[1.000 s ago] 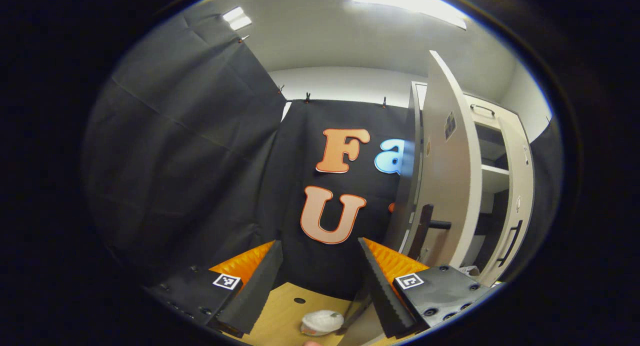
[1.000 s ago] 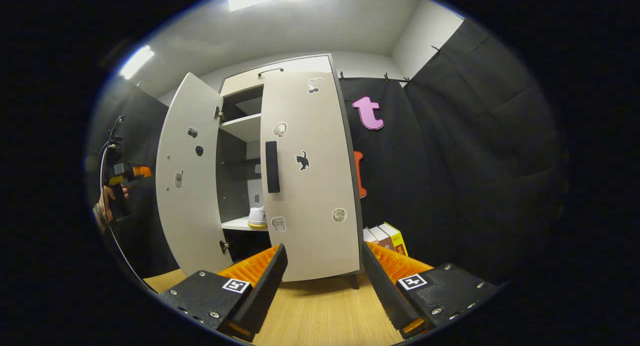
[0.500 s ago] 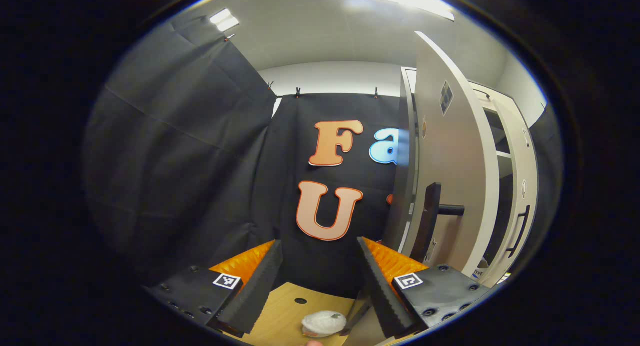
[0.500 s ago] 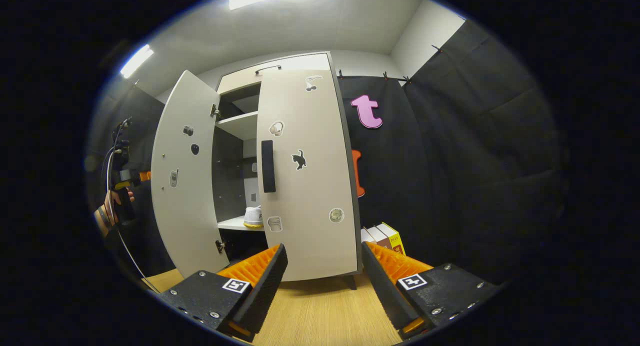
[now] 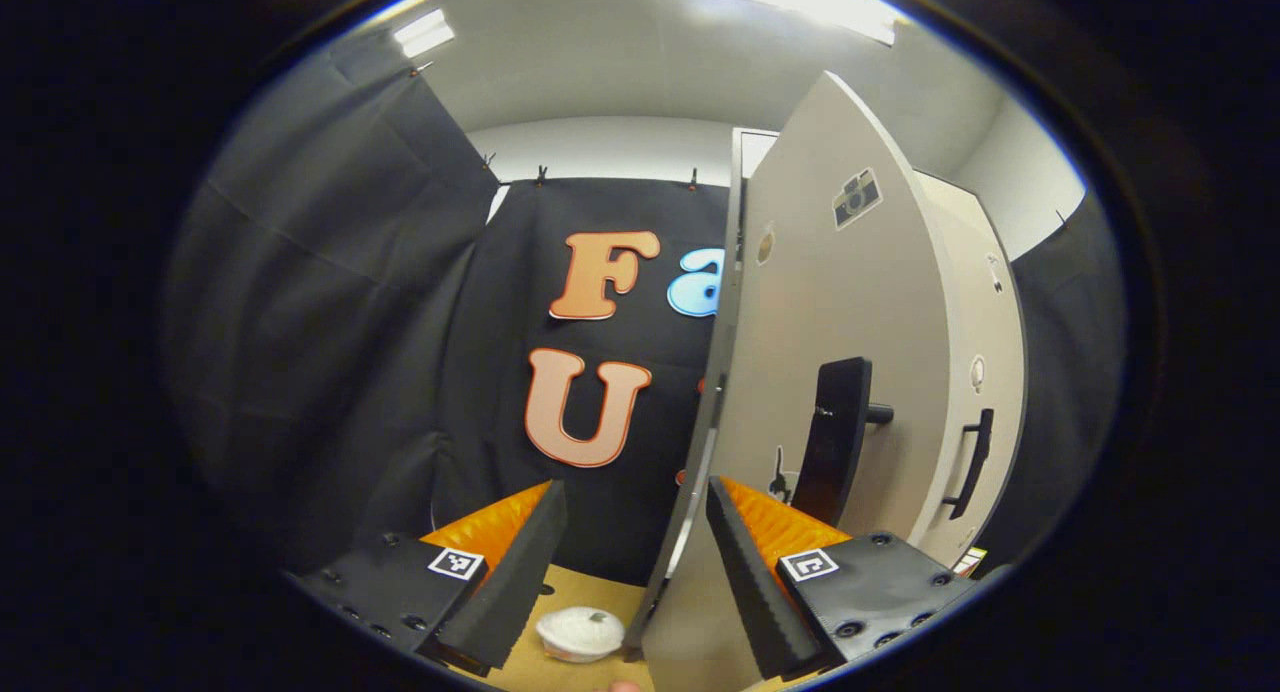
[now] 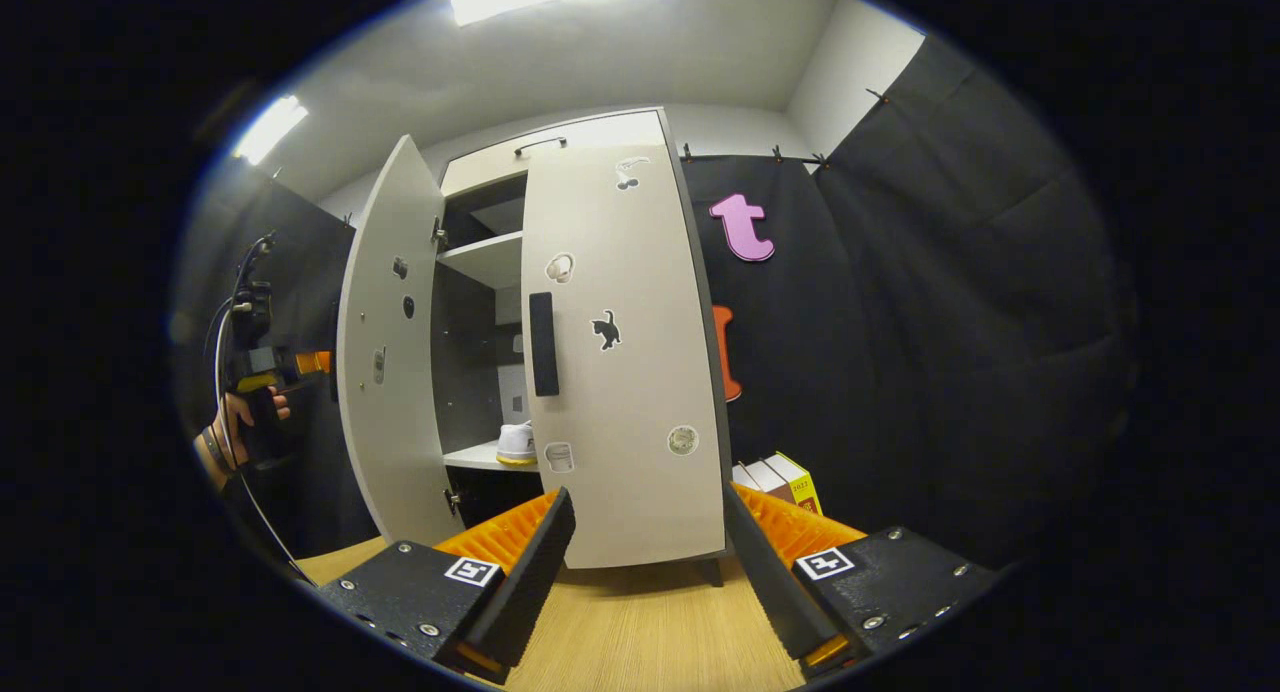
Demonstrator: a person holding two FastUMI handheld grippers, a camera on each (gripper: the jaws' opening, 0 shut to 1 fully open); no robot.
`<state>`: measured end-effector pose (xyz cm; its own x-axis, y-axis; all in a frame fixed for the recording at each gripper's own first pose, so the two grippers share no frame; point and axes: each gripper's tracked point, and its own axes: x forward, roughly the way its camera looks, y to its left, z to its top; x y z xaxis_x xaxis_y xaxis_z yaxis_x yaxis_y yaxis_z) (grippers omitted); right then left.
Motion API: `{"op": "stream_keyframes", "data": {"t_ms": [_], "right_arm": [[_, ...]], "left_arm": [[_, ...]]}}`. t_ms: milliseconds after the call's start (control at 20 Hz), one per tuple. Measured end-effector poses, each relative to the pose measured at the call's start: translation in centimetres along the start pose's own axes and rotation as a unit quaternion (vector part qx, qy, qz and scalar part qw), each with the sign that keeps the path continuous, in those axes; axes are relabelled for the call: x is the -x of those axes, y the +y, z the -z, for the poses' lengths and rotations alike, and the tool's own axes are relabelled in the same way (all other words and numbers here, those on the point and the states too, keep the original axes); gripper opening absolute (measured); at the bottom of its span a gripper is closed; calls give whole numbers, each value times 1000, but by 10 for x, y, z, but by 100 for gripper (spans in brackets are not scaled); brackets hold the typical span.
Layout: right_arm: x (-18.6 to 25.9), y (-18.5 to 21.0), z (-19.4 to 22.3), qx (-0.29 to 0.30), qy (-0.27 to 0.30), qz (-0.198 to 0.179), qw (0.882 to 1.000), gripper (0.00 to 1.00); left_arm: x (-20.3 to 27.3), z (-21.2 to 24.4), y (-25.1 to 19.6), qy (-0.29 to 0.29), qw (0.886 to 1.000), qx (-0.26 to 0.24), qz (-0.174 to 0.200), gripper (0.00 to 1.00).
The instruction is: Grab one shoe with the right hand and put it into the shoe cabinet, grab the other shoe with the left hand and put it into the shoe cabinet; then close the right door with the right hand and the left door with the left hand.
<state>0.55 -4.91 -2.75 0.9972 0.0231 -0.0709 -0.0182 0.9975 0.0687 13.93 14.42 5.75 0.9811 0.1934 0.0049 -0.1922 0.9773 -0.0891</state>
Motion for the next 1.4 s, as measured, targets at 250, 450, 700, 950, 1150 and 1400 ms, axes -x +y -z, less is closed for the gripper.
{"op": "stream_keyframes", "data": {"t_ms": [250,450,700,950,1150,1400], "right_arm": [[0,-13,-5,1,-4,13,1000,92],[7,-23,-9,3,-8,29,1000,92],[7,-28,-8,5,-7,39,999,92],[-1,-15,-4,-5,-2,20,1000,92],[-10,7,-5,-4,-1,-5,1000,92],[-13,33,-6,5,-2,-31,999,92]], "left_arm": [[-24,18,-67,20,998,15,55,93],[-42,19,-106,17,996,2,82,97],[-39,-2,-106,5,997,5,81,99],[9,-12,-94,6,997,-17,77,96],[59,7,-97,17,996,-28,84,96],[116,54,-104,54,994,-6,92,94]]}}
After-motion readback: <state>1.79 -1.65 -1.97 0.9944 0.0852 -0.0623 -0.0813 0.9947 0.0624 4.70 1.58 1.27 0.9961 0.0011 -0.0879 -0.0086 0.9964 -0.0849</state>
